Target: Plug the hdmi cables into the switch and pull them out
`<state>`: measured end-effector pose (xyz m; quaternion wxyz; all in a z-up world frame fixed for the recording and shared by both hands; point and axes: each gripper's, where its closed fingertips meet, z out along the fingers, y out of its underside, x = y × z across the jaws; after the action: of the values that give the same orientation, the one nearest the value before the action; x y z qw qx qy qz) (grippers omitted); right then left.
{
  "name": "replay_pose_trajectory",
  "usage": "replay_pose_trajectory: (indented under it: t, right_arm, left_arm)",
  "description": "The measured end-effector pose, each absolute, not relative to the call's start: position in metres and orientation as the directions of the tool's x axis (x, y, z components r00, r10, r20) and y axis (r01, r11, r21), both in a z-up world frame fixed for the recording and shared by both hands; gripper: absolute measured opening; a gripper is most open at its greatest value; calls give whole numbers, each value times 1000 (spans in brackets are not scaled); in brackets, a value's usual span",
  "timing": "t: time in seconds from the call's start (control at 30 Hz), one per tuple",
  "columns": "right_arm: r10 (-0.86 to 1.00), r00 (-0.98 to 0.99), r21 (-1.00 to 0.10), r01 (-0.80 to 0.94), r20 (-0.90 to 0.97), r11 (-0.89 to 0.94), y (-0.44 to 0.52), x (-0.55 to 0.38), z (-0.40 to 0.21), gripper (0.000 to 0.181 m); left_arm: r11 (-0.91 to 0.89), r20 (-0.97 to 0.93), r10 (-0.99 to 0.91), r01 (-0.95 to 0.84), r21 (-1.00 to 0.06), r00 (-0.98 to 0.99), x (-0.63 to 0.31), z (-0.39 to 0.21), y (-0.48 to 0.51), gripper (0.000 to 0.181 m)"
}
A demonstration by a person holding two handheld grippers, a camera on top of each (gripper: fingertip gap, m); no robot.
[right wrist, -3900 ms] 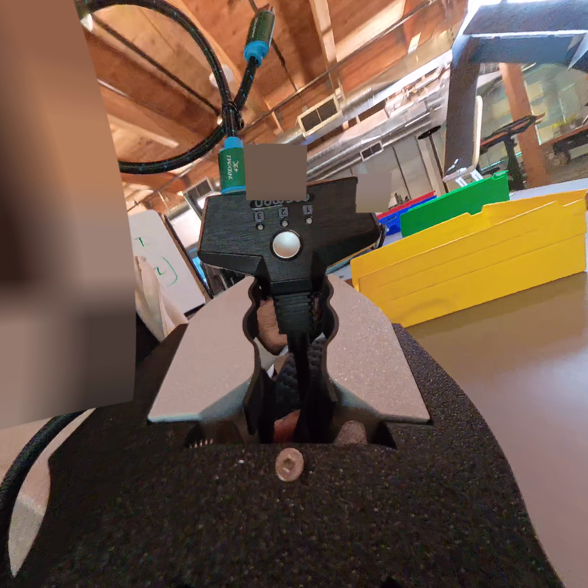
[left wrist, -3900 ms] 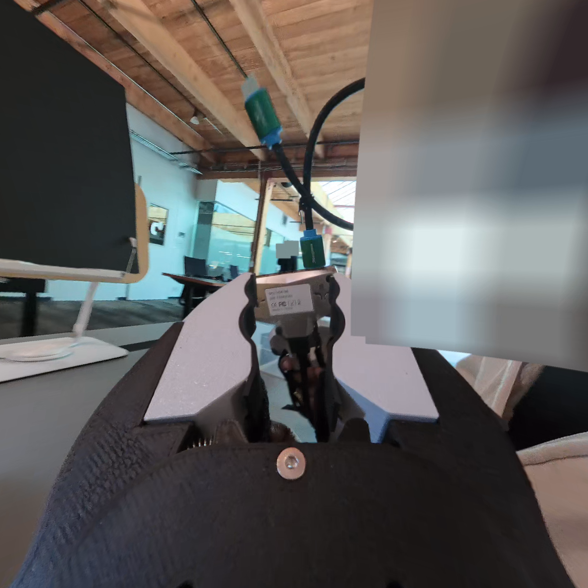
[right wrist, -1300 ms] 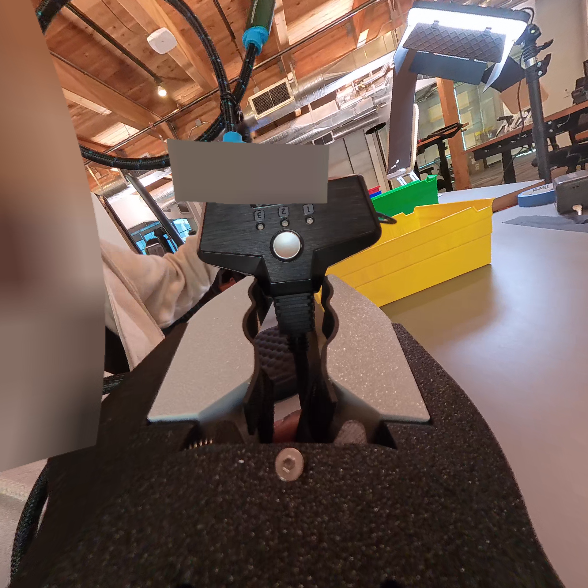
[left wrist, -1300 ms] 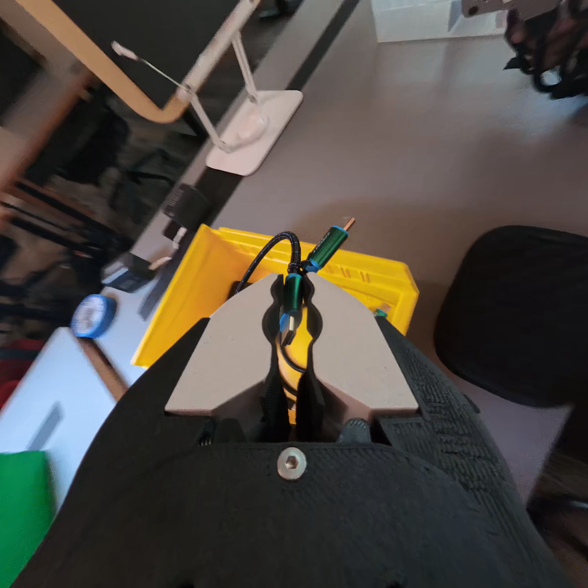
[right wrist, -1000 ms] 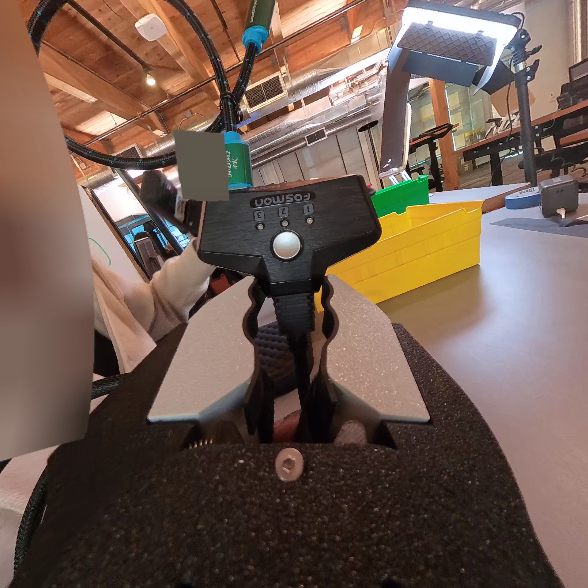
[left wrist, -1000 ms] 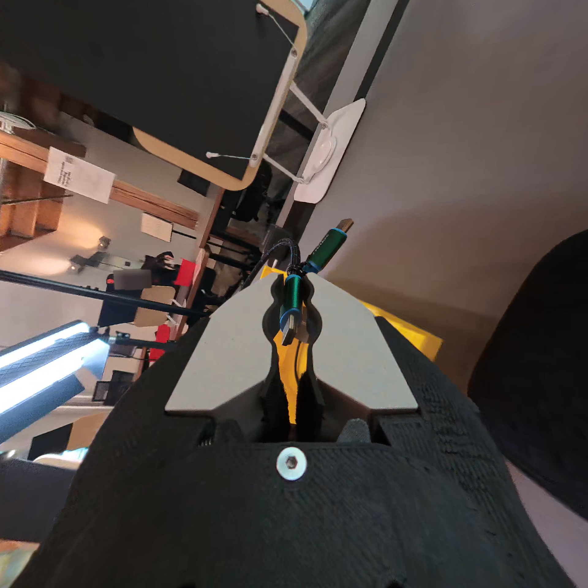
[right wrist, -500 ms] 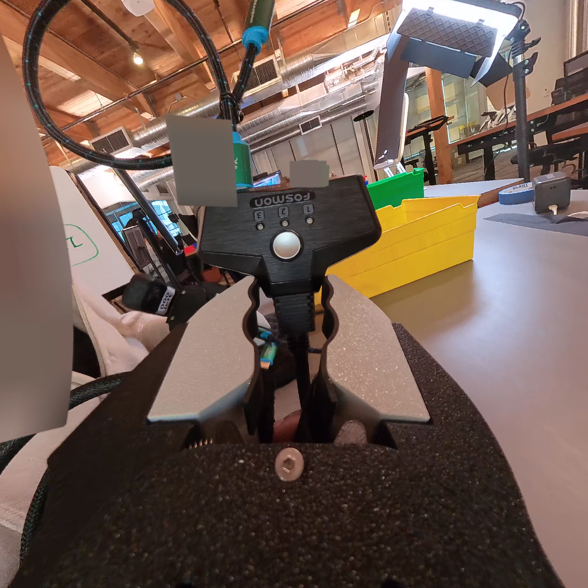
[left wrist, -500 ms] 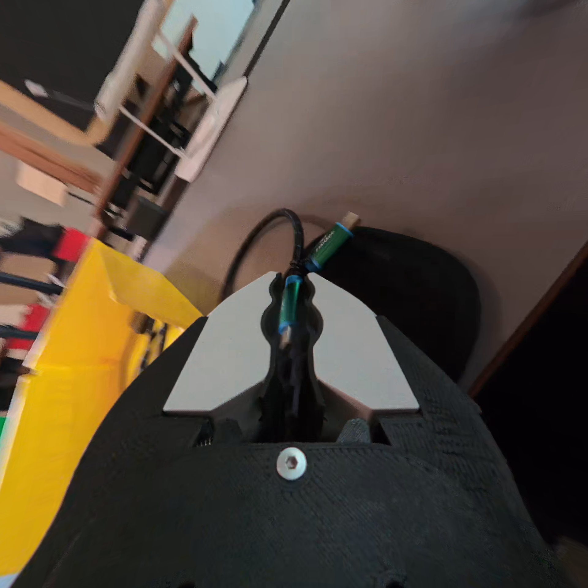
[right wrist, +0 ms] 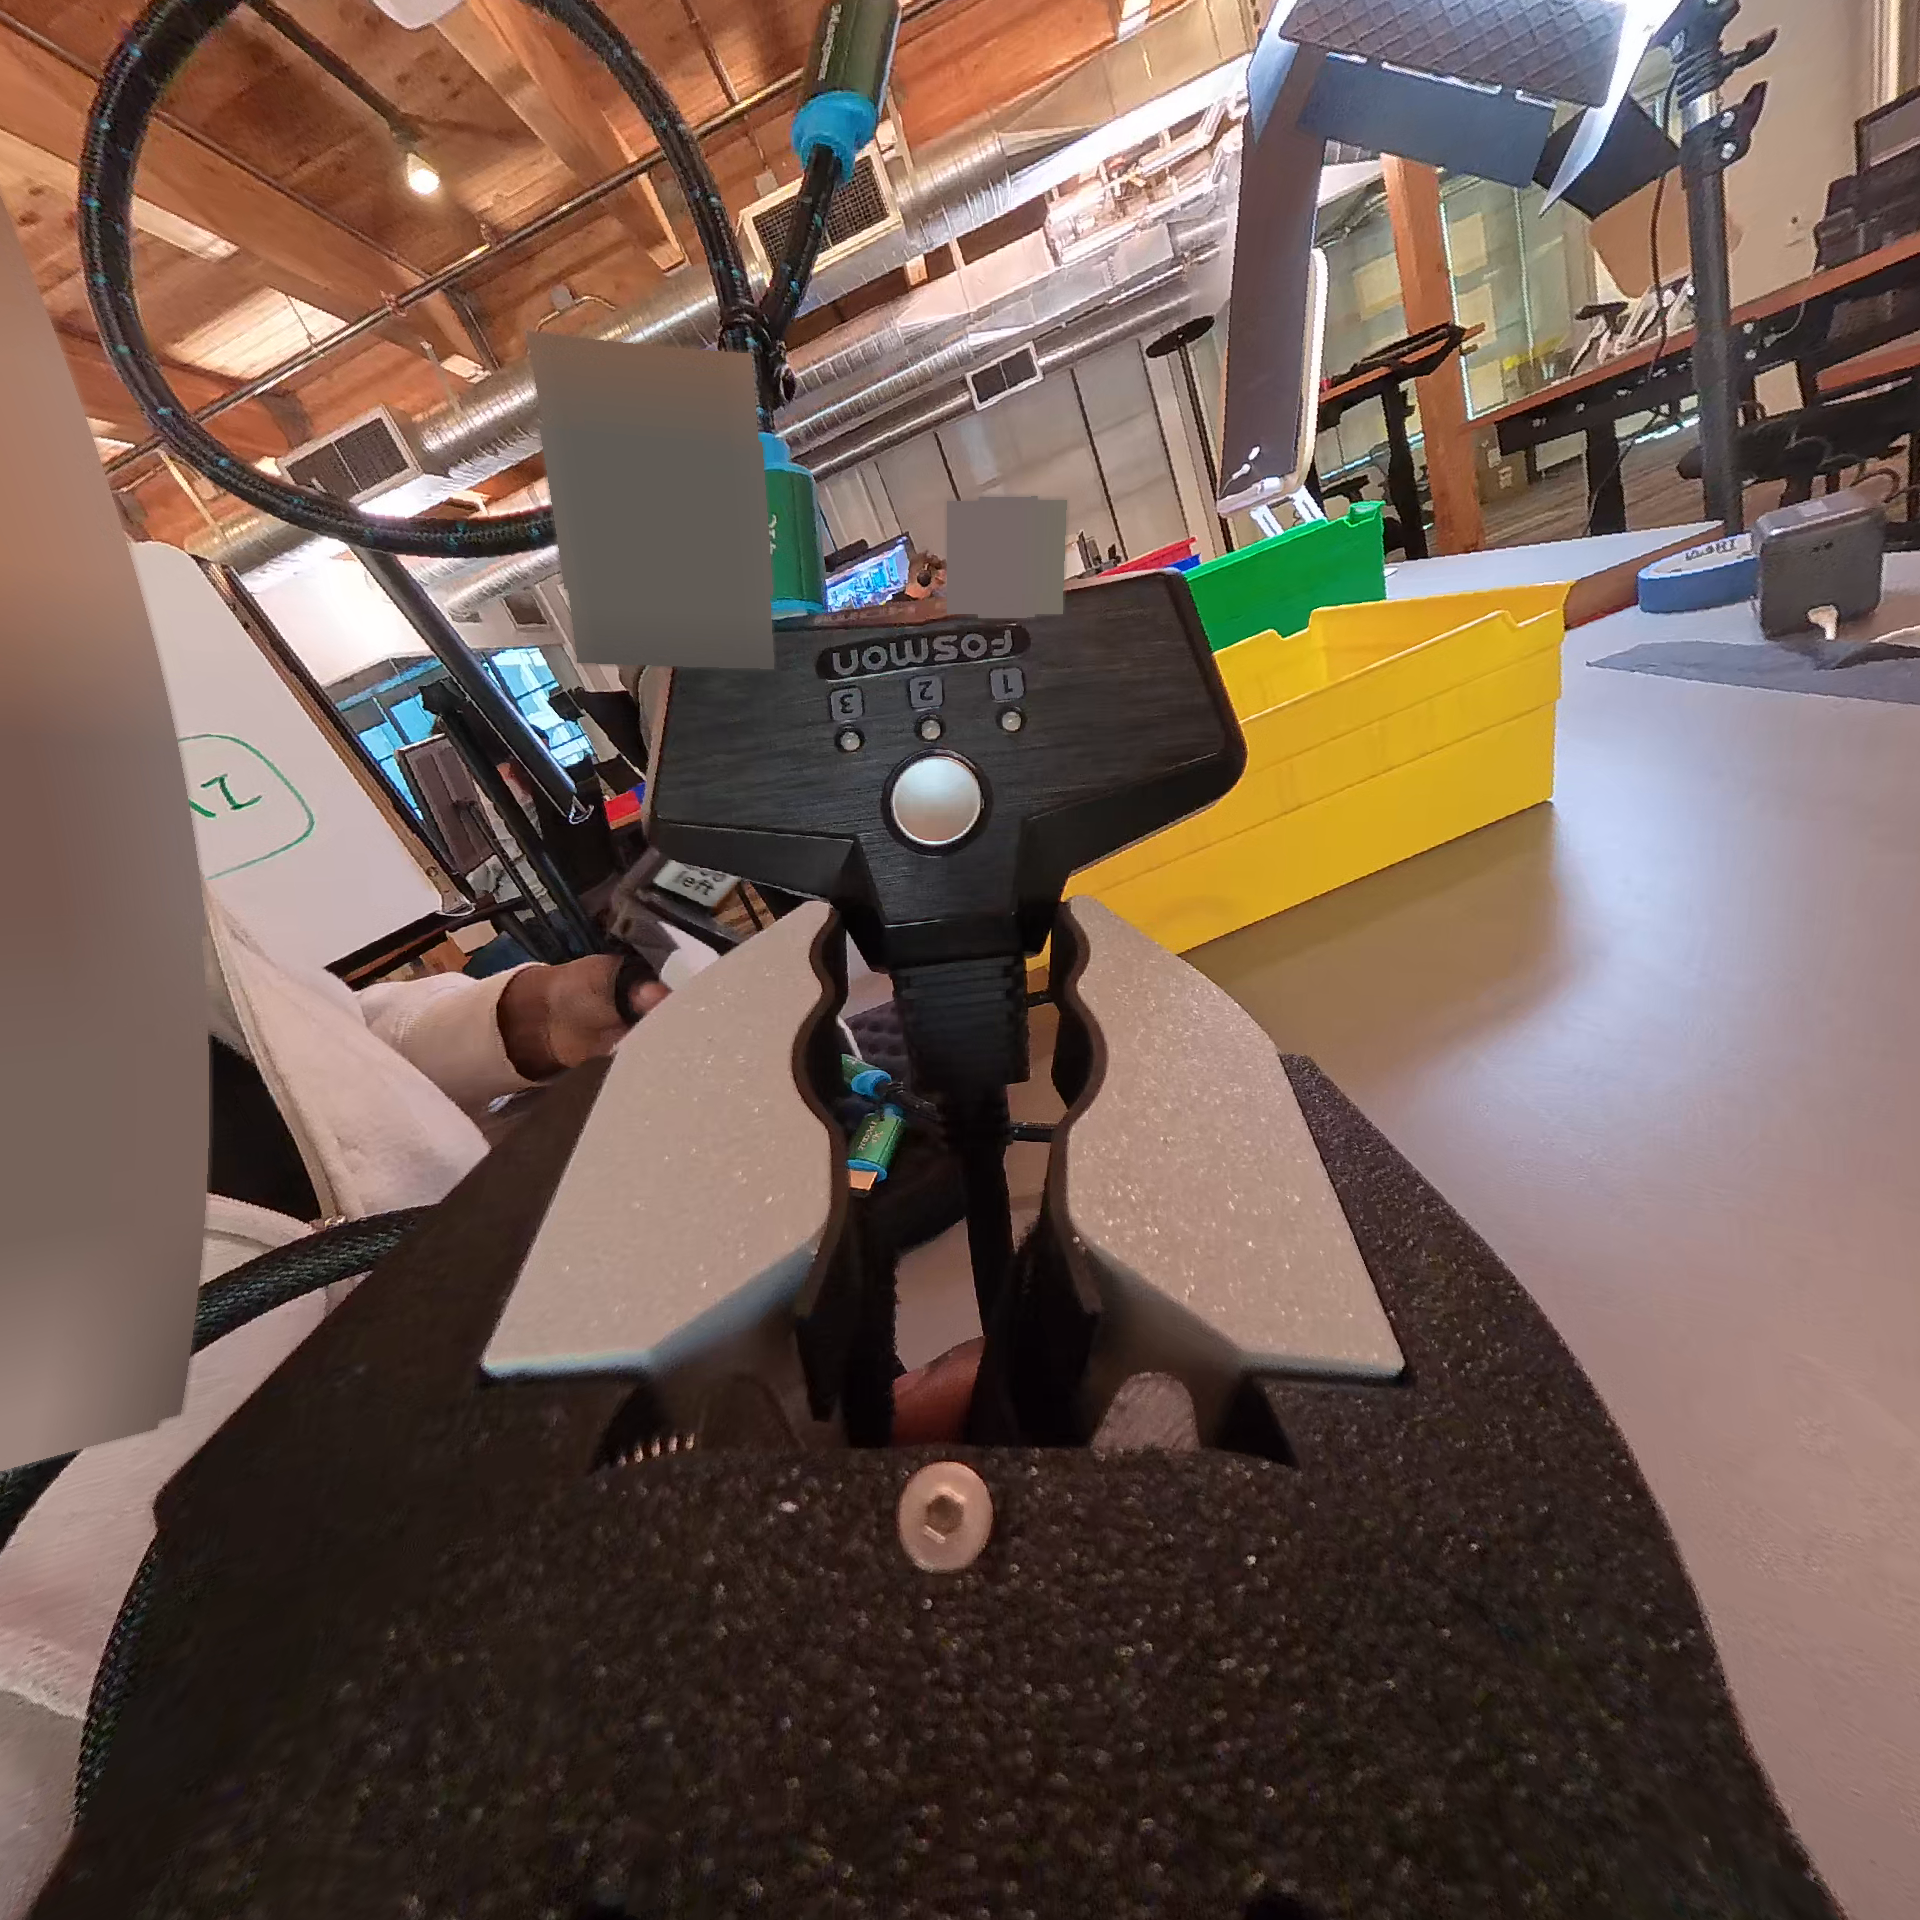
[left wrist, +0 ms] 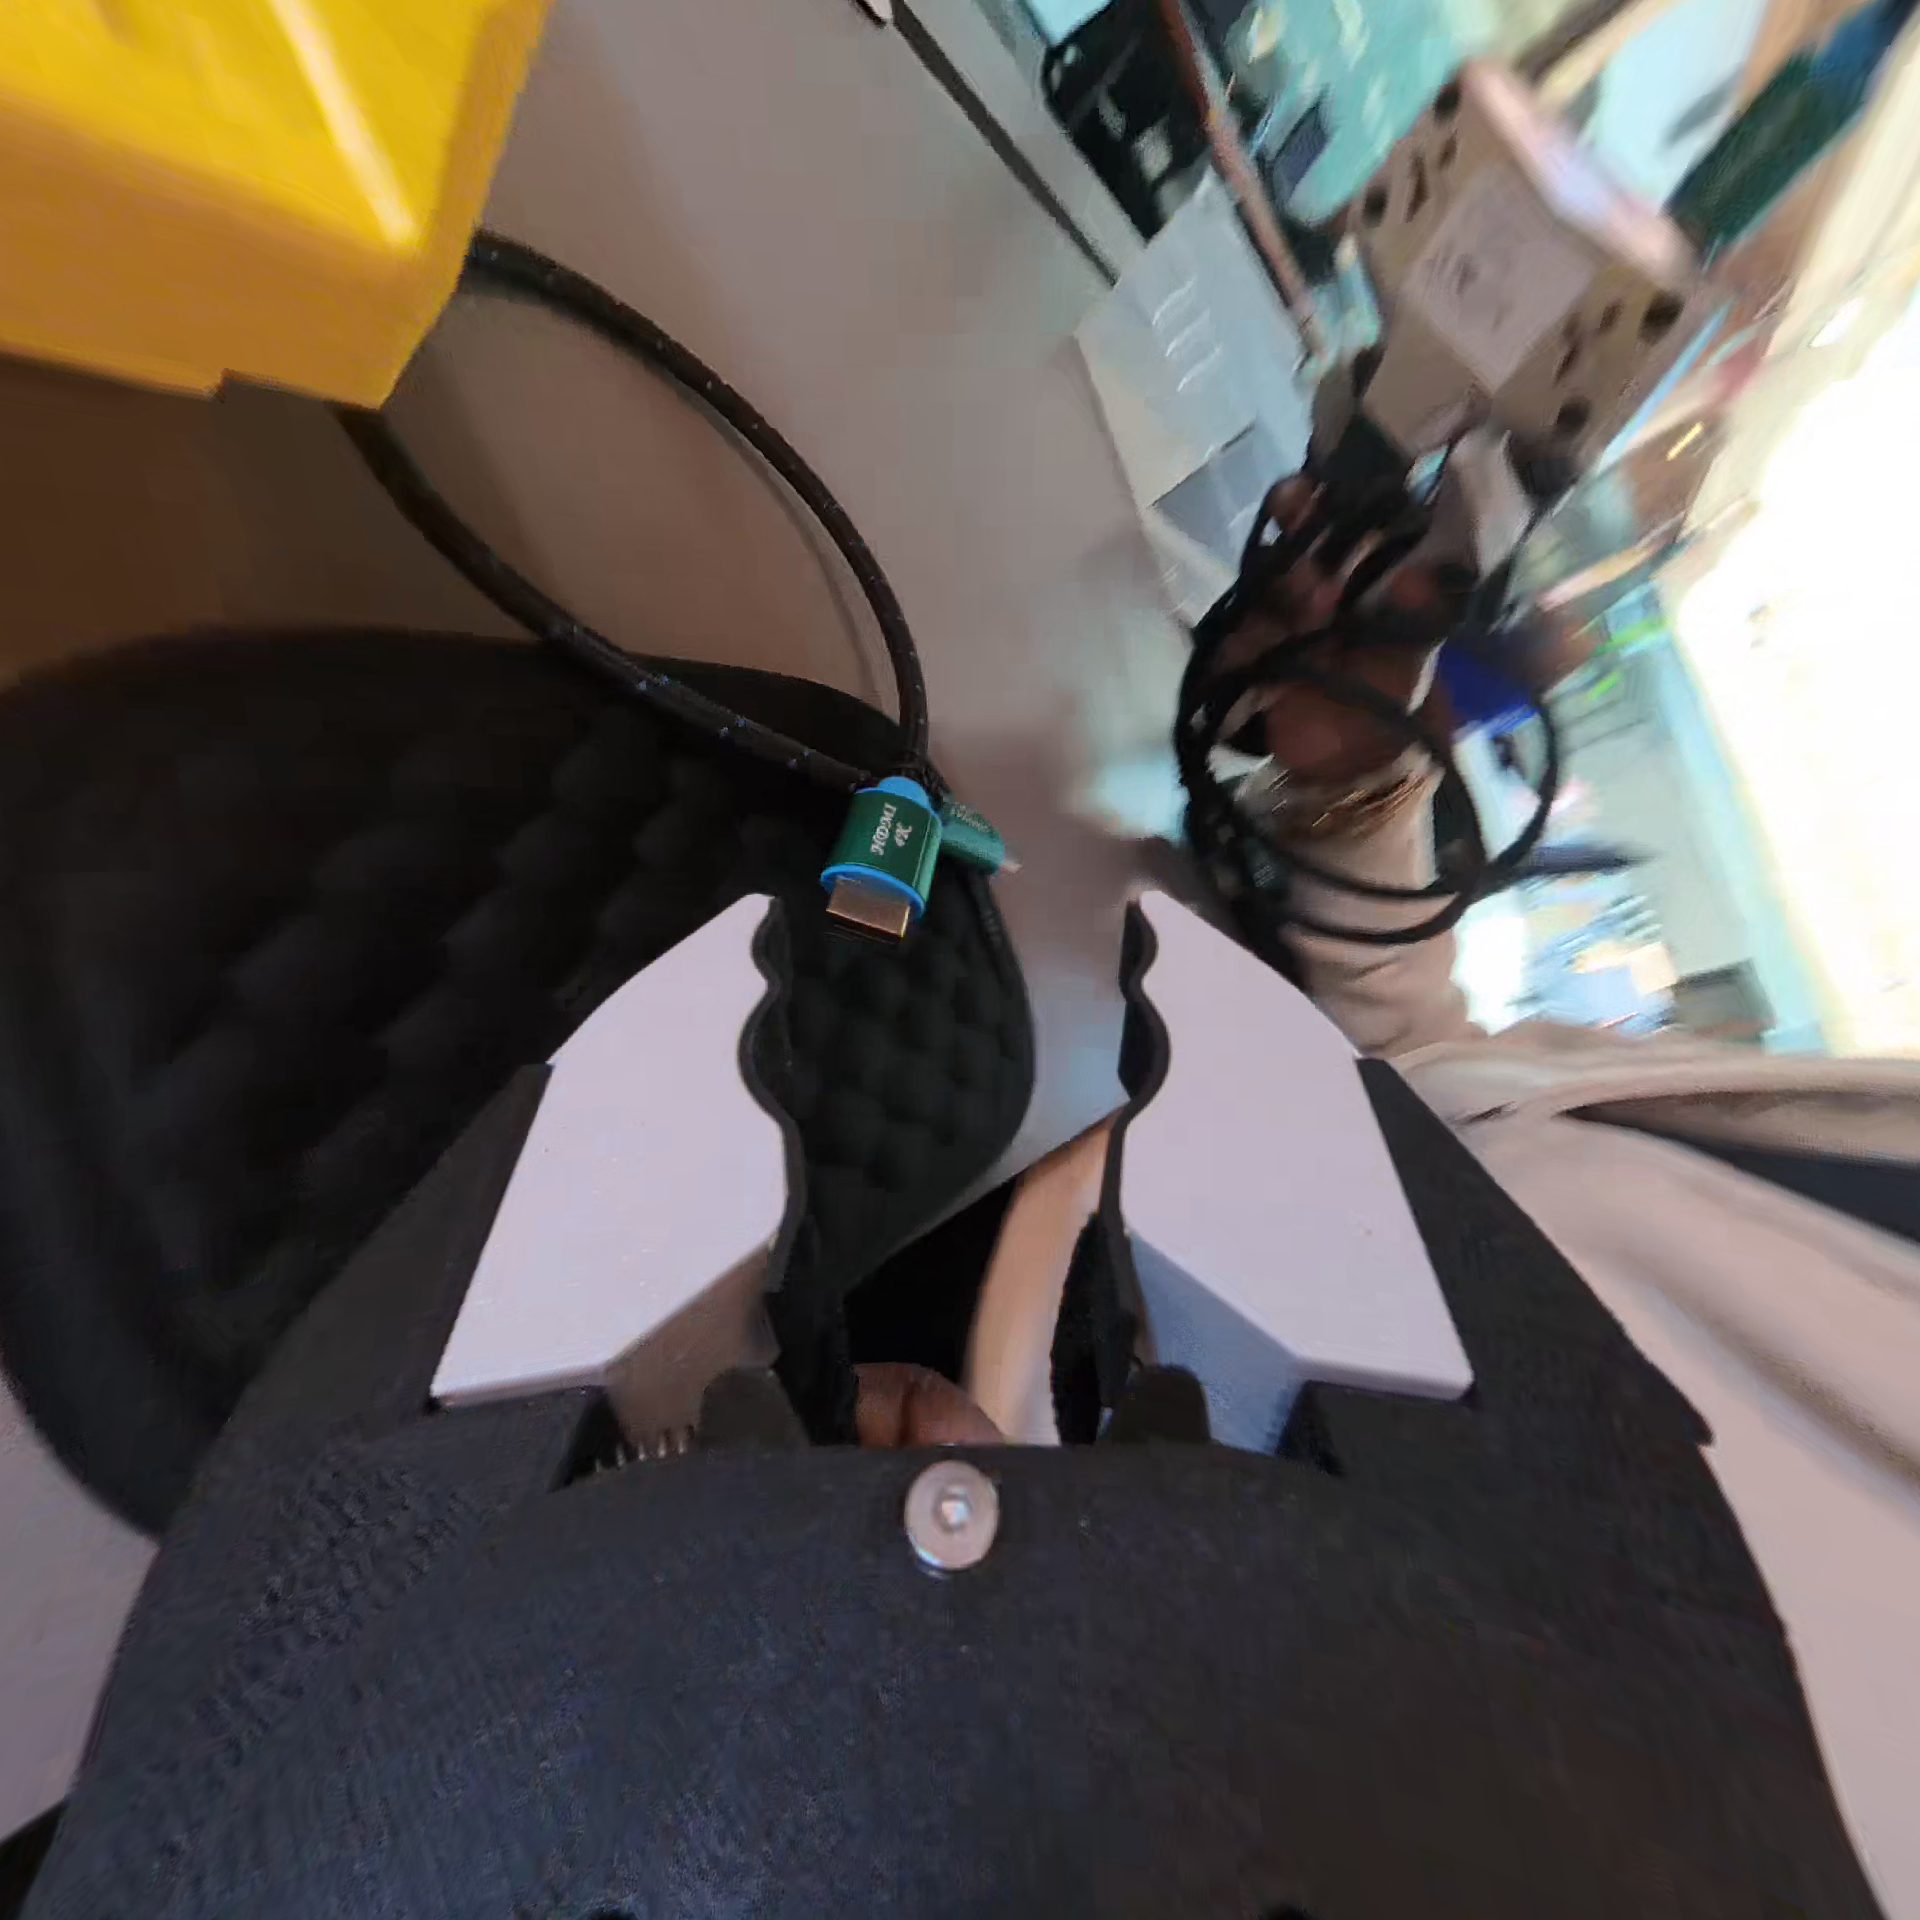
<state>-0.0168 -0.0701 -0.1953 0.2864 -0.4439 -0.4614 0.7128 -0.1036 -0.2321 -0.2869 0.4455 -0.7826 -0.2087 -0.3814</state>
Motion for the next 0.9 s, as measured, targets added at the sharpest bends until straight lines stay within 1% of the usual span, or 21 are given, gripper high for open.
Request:
replay_pose_trajectory:
  t: [0.07,0.13,0.2,0.33,0.4,0.47,0.53,0.57,0.6,0.67,0.73,0.77,0.8,0.83,0.87,0.9]
  right_arm:
    - [815,-443,-910,6,-374,-415,-70,-17,-196,38]
    - [817,-441,-912,8,-371,-409,-71,-17,-196,38]
    - [820,-441,-915,7,-365,-404,-71,-17,-196,38]
    - [820,-444,-915,-1,-361,-404,-72,-16,-193,38]
    - [821,-444,-915,-7,-359,-404,-72,-15,-192,38]
    - [822,-444,-916,-10,-356,-402,-71,-15,-191,38]
    - [821,-446,-916,-9,-356,-402,-72,-14,-191,38]
    - [821,-446,-916,-7,-356,-401,-72,-14,-191,38]
    - [822,-445,-917,-6,-354,-398,-72,-14,-191,38]
    - [824,-445,-920,-4,-350,-393,-73,-14,-191,38]
    - [823,-446,-920,-2,-351,-393,-73,-14,-192,38]
    - [823,-447,-919,-1,-352,-393,-74,-15,-192,38]
    - [822,-447,-919,1,-352,-394,-74,-15,-192,38]
    - [823,-446,-919,1,-352,-393,-74,-15,-192,38]
    - [823,-445,-920,2,-352,-393,-74,-15,-192,38]
    - [824,-445,-920,3,-352,-392,-74,-15,-192,38]
  left_arm:
    - [-468,869,16,772,-431,495,-111,-284,-229,56]
    - [-456,907,41,816,-356,419,-113,-285,-227,46]
    - [-491,915,58,810,-322,399,-107,-290,-226,34]
    - [-500,923,86,818,-285,374,-103,-294,-220,28]
    - [-507,904,103,804,-311,415,-104,-300,-220,15]
    - [-520,875,106,776,-356,472,-103,-303,-221,5]
    - [-511,847,95,756,-409,522,-104,-303,-220,4]
    - [-498,839,85,752,-432,538,-105,-301,-220,0]
    - [-492,838,72,750,-442,542,-104,-299,-220,0]
    - [-531,859,36,738,-417,511,-94,-295,-224,0]
    - [-595,895,7,721,-355,446,-78,-294,-230,0]
    - [-613,899,2,711,-344,437,-74,-295,-232,11]
    - [-614,885,3,699,-367,466,-76,-297,-232,21]
    - [-608,848,-1,673,-422,530,-79,-298,-230,26]
    - [-606,780,-12,616,-503,626,-84,-298,-228,31]
    - [-609,665,-26,516,-603,747,-91,-299,-226,36]
